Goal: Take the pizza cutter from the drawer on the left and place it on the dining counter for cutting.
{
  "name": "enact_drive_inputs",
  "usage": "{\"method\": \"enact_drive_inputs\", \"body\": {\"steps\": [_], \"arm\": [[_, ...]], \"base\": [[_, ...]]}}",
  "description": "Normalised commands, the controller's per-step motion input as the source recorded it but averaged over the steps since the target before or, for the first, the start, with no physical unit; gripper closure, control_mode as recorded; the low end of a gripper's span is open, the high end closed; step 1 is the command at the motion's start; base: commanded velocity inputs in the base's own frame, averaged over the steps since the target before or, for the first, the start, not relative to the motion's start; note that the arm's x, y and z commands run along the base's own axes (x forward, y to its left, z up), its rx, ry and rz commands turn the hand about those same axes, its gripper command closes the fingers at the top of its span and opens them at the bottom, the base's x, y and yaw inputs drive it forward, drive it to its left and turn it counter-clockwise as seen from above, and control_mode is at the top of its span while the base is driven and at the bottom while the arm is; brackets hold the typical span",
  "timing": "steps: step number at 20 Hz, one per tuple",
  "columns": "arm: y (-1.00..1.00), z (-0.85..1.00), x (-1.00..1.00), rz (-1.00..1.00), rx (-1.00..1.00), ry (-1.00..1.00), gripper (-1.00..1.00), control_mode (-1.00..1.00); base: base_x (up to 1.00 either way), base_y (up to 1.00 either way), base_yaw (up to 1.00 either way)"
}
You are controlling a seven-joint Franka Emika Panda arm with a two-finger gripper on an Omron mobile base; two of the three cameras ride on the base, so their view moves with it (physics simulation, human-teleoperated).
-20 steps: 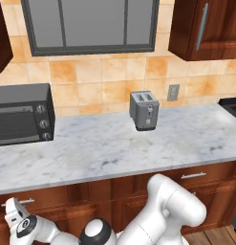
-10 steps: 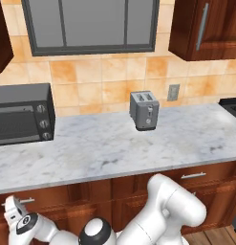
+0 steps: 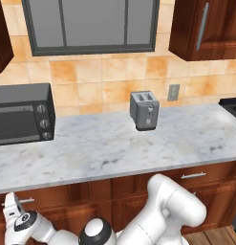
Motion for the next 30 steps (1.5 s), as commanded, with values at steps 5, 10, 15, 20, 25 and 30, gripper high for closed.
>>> {"method": "enact_drive_inputs", "body": {"steps": [5, 10, 15, 20, 25, 30], "arm": [[-0.04, -0.22, -0.22, -0.04, 0.02, -0.2, 1.0, -1.0], [0.0, -0.03, -0.93, -0.01, 0.0, -0.1, 1.0, -1.0], [0.0, -0.02, -0.93, -0.02, 0.01, -0.05, 1.0, -1.0], [0.0, 0.0, -0.89, -0.02, 0.01, -0.03, 1.0, -1.0], [0.0, 0.0, -0.88, -0.03, 0.02, -0.03, 1.0, -1.0], [0.0, 0.0, -0.8, -0.03, 0.02, -0.03, 1.0, -1.0]], "base": [[0.0, 0.0, 0.0], [0.0, 0.0, 0.0], [0.0, 0.0, 0.0], [0.0, 0.0, 0.0], [0.0, 0.0, 0.0], [0.0, 0.0, 0.0]]}}
